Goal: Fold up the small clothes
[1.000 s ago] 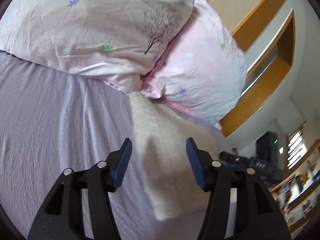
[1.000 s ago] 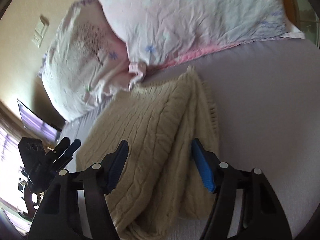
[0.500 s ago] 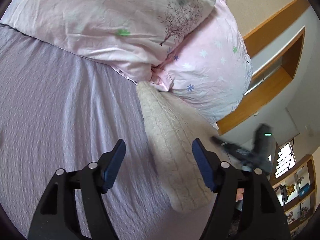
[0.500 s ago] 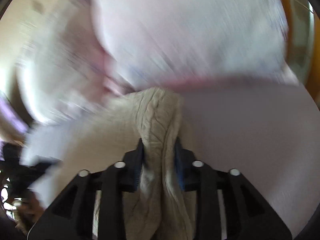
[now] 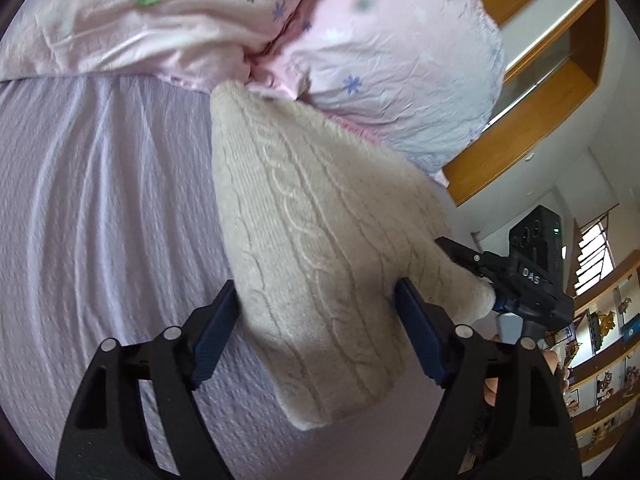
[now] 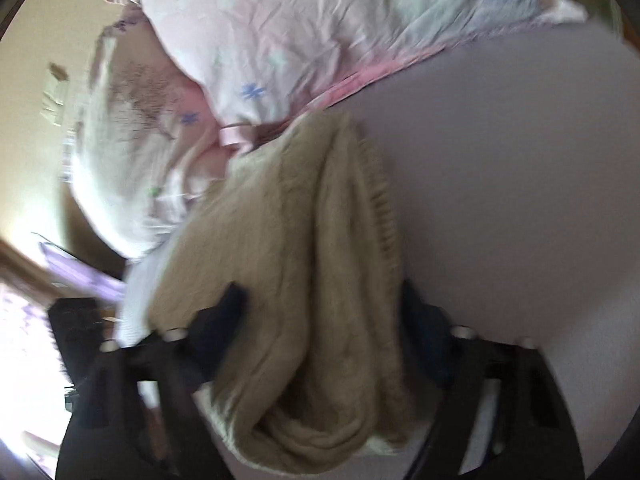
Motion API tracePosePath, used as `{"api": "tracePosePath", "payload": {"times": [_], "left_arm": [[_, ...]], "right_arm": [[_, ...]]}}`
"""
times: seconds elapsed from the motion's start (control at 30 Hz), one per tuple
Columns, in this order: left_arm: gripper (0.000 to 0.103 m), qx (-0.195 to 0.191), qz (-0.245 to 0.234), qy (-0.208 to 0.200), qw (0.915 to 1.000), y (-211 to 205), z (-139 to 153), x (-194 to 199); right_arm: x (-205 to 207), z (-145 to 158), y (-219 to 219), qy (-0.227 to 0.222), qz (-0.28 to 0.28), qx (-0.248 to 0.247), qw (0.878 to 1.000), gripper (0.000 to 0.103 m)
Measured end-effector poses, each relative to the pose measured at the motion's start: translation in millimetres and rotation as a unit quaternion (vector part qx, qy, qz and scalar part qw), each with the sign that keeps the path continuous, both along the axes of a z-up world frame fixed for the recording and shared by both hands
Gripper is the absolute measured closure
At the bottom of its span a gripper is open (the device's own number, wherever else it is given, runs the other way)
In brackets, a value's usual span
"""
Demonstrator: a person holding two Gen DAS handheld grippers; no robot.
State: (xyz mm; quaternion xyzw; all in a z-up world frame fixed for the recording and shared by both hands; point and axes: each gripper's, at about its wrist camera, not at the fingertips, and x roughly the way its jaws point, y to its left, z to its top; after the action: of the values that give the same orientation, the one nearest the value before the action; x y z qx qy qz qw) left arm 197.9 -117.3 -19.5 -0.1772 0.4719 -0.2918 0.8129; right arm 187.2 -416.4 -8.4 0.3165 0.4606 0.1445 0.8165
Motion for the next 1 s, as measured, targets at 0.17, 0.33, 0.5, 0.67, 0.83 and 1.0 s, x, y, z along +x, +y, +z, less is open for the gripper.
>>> {"api": "tracePosePath", "payload": {"times": [0.17,0.33,0.5,0.67,0.83,1.0], "left_arm": [[0.051,0.018,0.005,-0.013,0.9997,-1,1,-4],[0.065,0.027,-0.003,-0.07,0.9972,27,26,-18],[0.063,0.091,0.022,-0.165,0.9818,70,48,-53],[0.048,0.161,0.023,-0.14,0.9768,87,25,-65],[0.044,0.165,0.05,-0.205,0.9636,91,42,-82],[0.038,0.151,0.051,-0.213,0.9639,92,46,-84]], "right_arm": [[-10,-1,5,-0.032,0.016,0.039,0.999,0.059],[-17,28,37,-0.093,0.067,0.045,0.992,0.063],[-3,29,89,-0.104,0.126,0.007,0.986,0.063],[-3,33,83,-0.082,0.08,-0.054,0.992,0.042],[-15,82,83,-0.146,0.064,-0.075,0.984,0.044],[10,56,122,-0.068,0.096,-0.135,0.984,0.058]]}}
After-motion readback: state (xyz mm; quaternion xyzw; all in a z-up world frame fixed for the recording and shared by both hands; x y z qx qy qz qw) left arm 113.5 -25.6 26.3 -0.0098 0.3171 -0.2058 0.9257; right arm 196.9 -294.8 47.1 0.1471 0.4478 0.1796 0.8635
